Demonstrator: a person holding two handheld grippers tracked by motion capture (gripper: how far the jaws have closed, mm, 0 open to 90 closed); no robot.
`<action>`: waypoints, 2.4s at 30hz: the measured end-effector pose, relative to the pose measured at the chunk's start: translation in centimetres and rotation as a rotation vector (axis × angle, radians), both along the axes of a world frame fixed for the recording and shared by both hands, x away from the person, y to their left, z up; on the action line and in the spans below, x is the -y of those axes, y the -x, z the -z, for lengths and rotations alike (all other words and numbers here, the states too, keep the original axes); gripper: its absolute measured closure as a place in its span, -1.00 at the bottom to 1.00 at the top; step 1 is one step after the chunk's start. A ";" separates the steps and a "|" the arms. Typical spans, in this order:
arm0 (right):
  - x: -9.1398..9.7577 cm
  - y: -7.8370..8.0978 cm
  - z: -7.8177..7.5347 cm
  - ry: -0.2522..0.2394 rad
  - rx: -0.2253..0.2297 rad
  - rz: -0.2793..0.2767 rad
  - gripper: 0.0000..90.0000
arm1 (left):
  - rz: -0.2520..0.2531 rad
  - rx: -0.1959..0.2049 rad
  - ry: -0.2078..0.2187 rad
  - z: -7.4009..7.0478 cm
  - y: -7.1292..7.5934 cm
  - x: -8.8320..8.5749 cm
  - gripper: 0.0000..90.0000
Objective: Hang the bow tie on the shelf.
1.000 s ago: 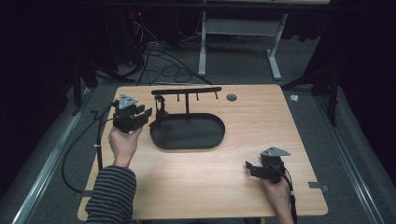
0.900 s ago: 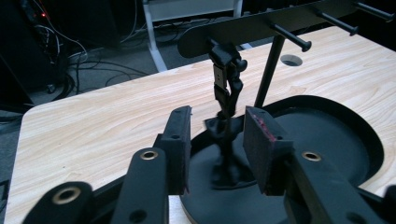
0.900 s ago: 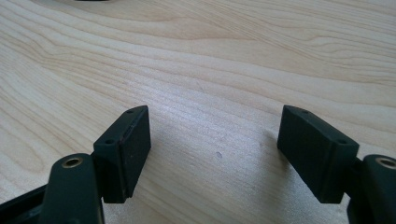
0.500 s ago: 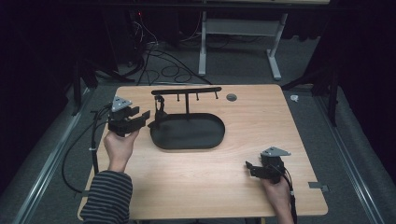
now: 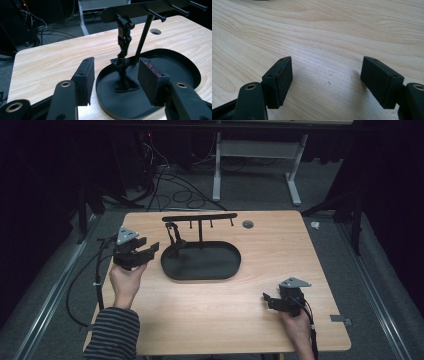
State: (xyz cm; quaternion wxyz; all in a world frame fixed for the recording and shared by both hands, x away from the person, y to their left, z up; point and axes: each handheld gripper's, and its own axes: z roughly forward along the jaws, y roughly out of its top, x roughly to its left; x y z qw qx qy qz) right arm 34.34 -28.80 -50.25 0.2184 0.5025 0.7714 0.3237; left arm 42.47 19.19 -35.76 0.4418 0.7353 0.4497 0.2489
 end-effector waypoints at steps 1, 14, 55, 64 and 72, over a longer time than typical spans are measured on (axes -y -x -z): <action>0.0 0.0 0.0 0.000 0.000 0.000 -0.40 | 0.002 0.001 0.002 0.0 0.2 -0.1 0.06; 0.0 0.0 0.0 0.000 -0.001 0.001 -0.40 | -0.010 0.024 0.031 0.4 1.6 -1.0 0.06; 0.0 0.0 0.0 0.000 -0.002 0.000 -0.40 | -0.003 0.075 0.027 0.3 5.2 -1.5 0.02; 0.0 0.0 0.0 0.000 -0.002 0.001 -0.40 | 0.001 0.067 0.039 0.8 5.8 -1.5 0.02; 0.0 0.0 0.0 0.000 -0.001 0.000 -0.40 | 0.002 0.064 0.047 1.1 6.3 -1.6 0.02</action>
